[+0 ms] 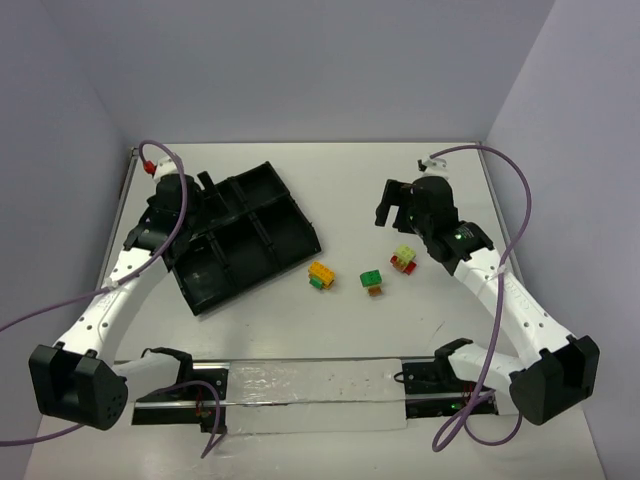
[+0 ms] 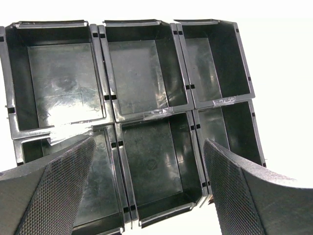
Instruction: Sort the legos into containers by color
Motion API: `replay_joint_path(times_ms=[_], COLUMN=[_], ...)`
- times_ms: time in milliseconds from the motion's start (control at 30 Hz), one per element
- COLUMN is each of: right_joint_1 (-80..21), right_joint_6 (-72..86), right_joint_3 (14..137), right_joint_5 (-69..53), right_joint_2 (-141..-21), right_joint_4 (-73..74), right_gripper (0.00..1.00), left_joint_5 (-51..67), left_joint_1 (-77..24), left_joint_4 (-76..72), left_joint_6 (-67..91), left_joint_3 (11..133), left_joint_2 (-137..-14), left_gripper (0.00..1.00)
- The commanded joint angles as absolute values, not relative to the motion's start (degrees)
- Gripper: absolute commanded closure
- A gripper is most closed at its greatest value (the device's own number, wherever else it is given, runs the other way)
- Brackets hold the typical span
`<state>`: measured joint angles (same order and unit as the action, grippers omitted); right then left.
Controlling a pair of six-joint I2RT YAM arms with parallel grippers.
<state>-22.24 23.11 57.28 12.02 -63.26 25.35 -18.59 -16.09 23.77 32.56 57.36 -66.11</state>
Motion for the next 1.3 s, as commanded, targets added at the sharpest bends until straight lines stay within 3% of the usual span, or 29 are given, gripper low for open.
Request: replay_joint_path(times_ms=[0, 300, 633, 933, 1267], right_joint_1=[-22.5, -23.4, -35.4, -37.3, -29.0], right_joint_6=[24.1, 17.6, 12.7, 12.7, 20.1], right_joint_3=[54.9, 54.4, 56.5, 56.9, 53.9], right_joint_5=[13.0, 0.8, -3.0, -1.5, 11.8], right_joint_2=[-60.2, -59.2, -66.4, -69.9, -56.9], right_joint_4=[22.8, 21.0, 21.7, 22.5, 22.9], right_gripper=[0.0, 0.0, 0.0, 0.01, 0.0], left_joint_5=[-18.5, -16.6, -18.4, -24.5, -21.2], left_joint_1=[-16.7, -17.1, -25.6, -41.8, -49.5], left_joint_4=[24.7, 25.5, 30.7, 38.2, 46.3], left_joint_6=[33.0, 32.5, 35.2, 50.8, 71.1], left_joint_3=[58.0, 58.1, 62.3, 69.2, 79.7], left_joint_2=[-64.3, -63.2, -65.3, -75.3, -91.8], left_gripper=[0.01, 0.01, 0.03, 0.09, 0.16])
